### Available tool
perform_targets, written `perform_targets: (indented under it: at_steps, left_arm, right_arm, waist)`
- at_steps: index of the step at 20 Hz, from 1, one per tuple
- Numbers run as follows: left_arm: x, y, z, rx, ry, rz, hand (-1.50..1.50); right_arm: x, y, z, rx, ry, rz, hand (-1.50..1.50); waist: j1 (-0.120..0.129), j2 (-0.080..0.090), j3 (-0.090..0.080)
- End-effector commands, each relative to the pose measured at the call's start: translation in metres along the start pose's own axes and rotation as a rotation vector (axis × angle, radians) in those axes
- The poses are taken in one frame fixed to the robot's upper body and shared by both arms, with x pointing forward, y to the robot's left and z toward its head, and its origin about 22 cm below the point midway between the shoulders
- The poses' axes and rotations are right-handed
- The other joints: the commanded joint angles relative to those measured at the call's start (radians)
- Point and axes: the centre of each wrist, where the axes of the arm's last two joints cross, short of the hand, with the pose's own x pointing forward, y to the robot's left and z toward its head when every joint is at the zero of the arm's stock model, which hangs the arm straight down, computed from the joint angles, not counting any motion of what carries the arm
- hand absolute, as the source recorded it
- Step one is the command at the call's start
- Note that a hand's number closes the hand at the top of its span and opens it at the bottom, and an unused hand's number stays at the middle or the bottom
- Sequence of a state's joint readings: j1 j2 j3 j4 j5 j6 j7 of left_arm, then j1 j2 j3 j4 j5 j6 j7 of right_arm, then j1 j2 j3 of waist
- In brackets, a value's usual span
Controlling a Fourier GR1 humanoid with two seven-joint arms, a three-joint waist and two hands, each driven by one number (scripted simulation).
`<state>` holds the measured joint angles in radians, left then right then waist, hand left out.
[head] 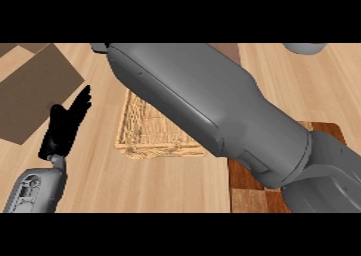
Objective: Pick the cupcake from the cutting board and place it in the basket
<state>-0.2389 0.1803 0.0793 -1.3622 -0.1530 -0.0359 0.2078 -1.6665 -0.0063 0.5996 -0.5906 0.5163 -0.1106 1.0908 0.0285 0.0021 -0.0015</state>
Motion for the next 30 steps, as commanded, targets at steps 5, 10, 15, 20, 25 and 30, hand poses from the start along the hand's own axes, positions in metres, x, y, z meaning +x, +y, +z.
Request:
perform_targets:
  at_steps: [5,10,15,20,25,30]
  left_arm:
    - [0.009,-0.001,-0.002,-0.009,0.004,0.017,0.00]
    - [0.007,-0.012,0.000,-0.014,-0.001,0.005,0.00]
    - [0.008,-0.015,-0.002,-0.004,0.003,0.000,0.00]
    - [-0.010,0.002,-0.001,0.000,0.007,0.005,0.00]
    - [-0.018,0.007,-0.005,0.023,0.022,-0.005,0.00]
    - [-0.011,0.001,0.005,0.036,0.044,0.027,0.00]
  right_arm:
    - [-0.020,0.036,-0.001,0.048,0.089,0.002,1.50]
    - [-0.059,0.076,-0.016,0.132,0.212,-0.192,1.50]
    - [-0.066,0.094,-0.004,0.100,0.179,-0.304,-1.50]
    - [-0.070,0.094,-0.009,-0.033,0.145,-0.401,-1.50]
    - [-0.066,0.094,-0.002,-0.206,0.152,-0.494,-1.50]
    - [-0.095,0.073,-0.025,-0.277,0.267,-0.579,-1.50]
  waist:
    - [-0.006,-0.001,0.001]
    - [-0.001,0.002,0.001]
    - [0.006,0.002,0.001]
    - [-0.006,0.003,0.001]
    - [-0.033,-0.006,0.000]
    - [-0.056,-0.020,0.002]
